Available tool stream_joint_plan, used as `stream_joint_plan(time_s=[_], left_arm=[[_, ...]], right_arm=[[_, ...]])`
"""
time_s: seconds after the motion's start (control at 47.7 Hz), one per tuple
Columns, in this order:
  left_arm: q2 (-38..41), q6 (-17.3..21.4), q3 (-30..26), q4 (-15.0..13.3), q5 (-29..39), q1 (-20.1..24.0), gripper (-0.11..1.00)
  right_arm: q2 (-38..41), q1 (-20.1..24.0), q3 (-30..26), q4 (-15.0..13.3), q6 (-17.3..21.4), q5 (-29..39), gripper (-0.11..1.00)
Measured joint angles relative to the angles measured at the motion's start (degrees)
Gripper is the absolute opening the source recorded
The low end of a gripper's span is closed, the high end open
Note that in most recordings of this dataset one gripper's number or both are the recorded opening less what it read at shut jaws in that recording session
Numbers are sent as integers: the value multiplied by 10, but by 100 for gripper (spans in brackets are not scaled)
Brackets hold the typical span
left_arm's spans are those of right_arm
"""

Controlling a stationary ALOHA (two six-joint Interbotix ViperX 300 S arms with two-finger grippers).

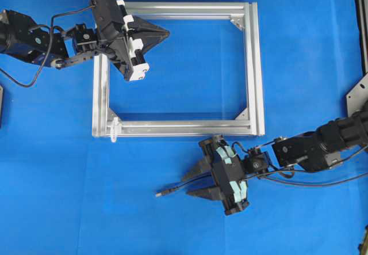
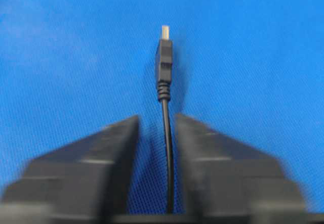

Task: Insert the wire through the string loop located on the left side.
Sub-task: 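Grasp the black USB cable near its plug with the right gripper, then lift the cable and carry it toward the frame's lower-left corner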

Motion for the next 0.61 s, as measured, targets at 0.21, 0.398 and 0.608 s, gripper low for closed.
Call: stream_joint_plan(time_s=[0.21, 0.398, 0.608], left_arm=[[-1, 0, 1, 0, 0, 1, 0], [0, 0, 1, -1, 0, 0, 0], [-1, 0, 1, -1, 0, 0, 0]], right_arm=[[0, 0, 0, 0, 0, 0, 0], [-1, -2, 0, 0, 0, 0, 0], [-29, 1, 0, 1, 1, 26, 0]])
